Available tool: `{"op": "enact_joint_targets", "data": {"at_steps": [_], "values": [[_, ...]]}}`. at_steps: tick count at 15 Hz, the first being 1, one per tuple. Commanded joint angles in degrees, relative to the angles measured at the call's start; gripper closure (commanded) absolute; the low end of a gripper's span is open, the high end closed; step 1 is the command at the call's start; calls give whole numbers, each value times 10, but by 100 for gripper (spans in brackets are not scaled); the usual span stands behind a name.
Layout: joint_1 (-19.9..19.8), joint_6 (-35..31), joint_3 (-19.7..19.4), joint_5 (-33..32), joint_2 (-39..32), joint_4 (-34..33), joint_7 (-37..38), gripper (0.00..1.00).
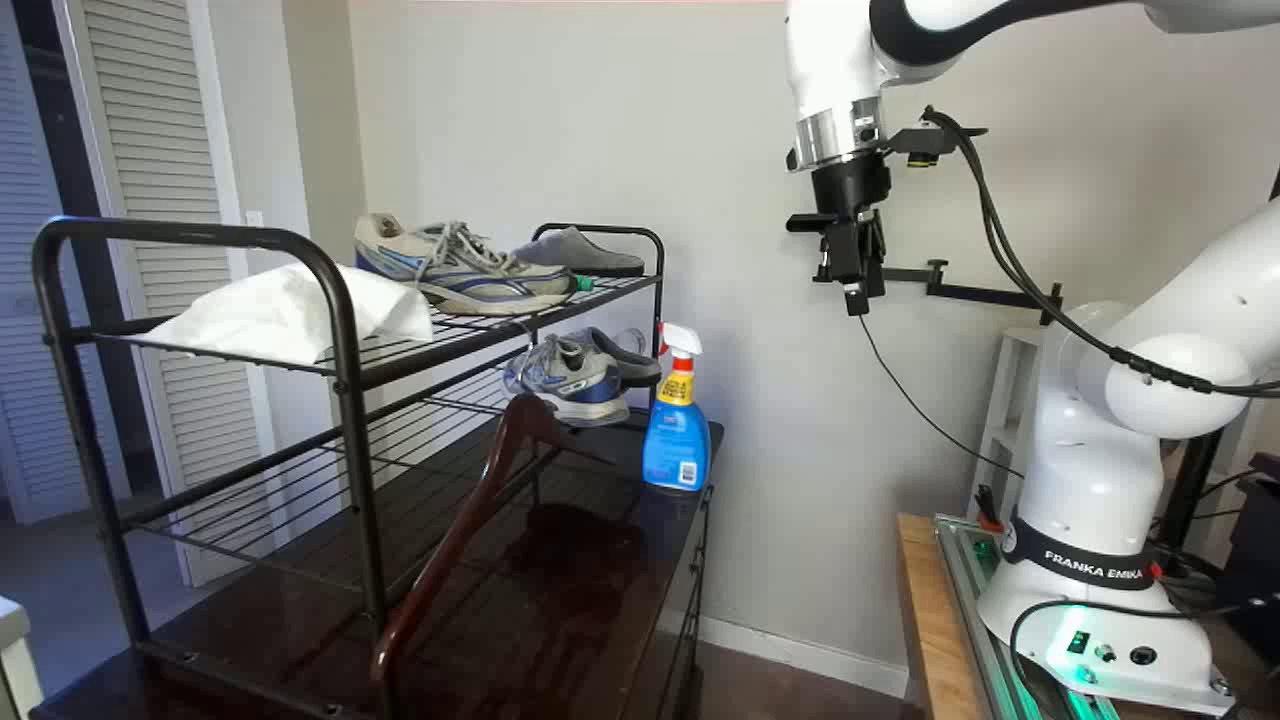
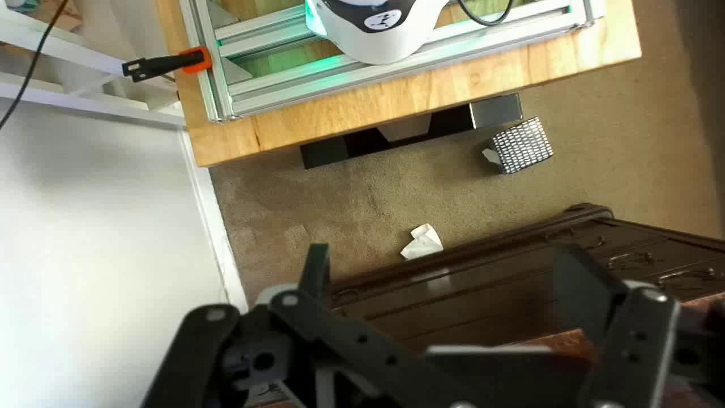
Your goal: Move the blue bottle to the left
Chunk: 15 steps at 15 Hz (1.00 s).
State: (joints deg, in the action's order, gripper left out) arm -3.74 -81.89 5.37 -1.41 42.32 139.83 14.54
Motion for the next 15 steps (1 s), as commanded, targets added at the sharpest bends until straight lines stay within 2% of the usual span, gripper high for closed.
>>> {"op": "enact_joint_targets", "data": {"at_steps": [1,9,12,15], "values": [[4,1,-3,-1,-1,-1,2,0],[-15,-164,-26,1,-27,-13,12,0],[-31,-229,-37,-13,-60,-23,10,0],[-60,-294,-35,-21,-110,-39,49,0]]}}
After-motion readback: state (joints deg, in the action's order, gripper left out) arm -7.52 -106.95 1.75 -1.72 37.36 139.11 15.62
